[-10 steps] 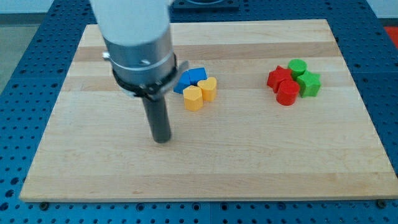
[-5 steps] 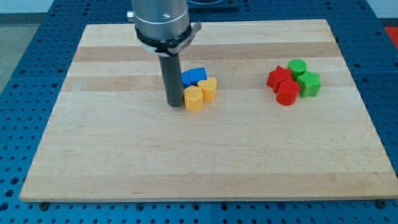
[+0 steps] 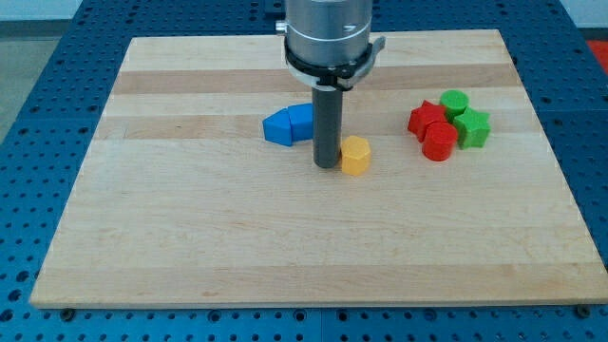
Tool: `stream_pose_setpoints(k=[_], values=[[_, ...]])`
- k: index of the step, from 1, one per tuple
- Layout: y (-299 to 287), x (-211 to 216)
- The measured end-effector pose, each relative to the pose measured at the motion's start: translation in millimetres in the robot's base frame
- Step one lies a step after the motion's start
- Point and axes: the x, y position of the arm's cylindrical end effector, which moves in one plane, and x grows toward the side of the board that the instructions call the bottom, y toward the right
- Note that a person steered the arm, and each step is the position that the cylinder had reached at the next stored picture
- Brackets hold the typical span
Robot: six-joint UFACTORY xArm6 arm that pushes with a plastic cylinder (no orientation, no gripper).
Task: Move the yellow hexagon closer to the red star
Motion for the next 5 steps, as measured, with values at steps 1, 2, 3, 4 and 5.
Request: stream_pose_setpoints(k=[1,2,3,4,5], values=[[14.9,1.1],[25.7,7.1],[31.9,20.6],[46.0,21.0],[58.2,11.9]])
